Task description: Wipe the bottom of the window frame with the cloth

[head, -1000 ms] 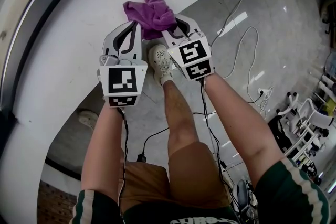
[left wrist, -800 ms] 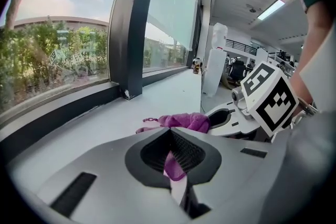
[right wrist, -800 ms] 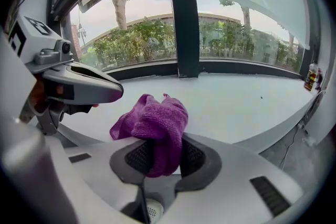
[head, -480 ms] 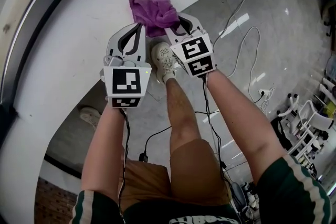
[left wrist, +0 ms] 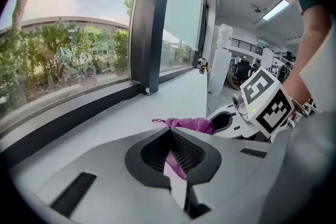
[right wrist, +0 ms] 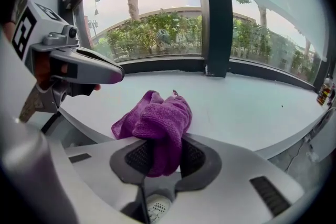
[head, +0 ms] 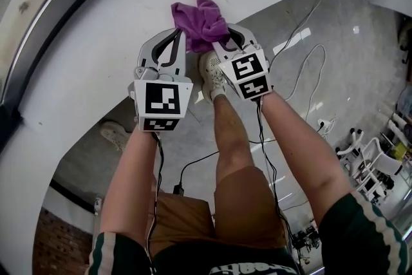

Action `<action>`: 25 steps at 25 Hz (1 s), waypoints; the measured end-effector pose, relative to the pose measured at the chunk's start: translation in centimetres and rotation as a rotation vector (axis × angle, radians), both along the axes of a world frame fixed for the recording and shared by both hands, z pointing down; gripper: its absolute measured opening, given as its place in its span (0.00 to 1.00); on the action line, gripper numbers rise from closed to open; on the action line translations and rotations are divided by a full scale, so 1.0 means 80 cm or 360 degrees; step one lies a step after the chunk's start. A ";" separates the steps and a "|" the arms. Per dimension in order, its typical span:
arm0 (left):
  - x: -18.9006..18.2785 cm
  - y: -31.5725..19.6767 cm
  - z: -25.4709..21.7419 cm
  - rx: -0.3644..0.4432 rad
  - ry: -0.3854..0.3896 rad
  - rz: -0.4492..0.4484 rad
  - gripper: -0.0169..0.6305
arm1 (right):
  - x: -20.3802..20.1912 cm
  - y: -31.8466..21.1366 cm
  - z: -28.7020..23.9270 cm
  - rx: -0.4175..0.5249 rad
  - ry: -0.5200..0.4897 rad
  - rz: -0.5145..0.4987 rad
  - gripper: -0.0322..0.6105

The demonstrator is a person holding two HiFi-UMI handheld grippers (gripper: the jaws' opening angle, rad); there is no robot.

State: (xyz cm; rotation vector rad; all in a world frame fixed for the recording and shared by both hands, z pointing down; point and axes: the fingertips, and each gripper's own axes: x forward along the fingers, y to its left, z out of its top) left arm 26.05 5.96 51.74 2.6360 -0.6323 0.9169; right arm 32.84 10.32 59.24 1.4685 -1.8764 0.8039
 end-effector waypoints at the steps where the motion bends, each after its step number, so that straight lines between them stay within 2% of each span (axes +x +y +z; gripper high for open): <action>1: -0.008 -0.001 0.000 -0.0005 -0.0001 -0.0014 0.04 | -0.007 0.001 0.000 -0.0009 0.0001 -0.0017 0.21; 13: -0.106 -0.005 -0.007 -0.0012 -0.0048 -0.0126 0.04 | -0.083 -0.009 -0.001 -0.0018 0.0010 -0.0096 0.21; 25: -0.207 -0.002 -0.015 -0.0046 -0.0043 -0.0301 0.04 | -0.161 -0.006 -0.001 -0.0026 0.0002 -0.0169 0.21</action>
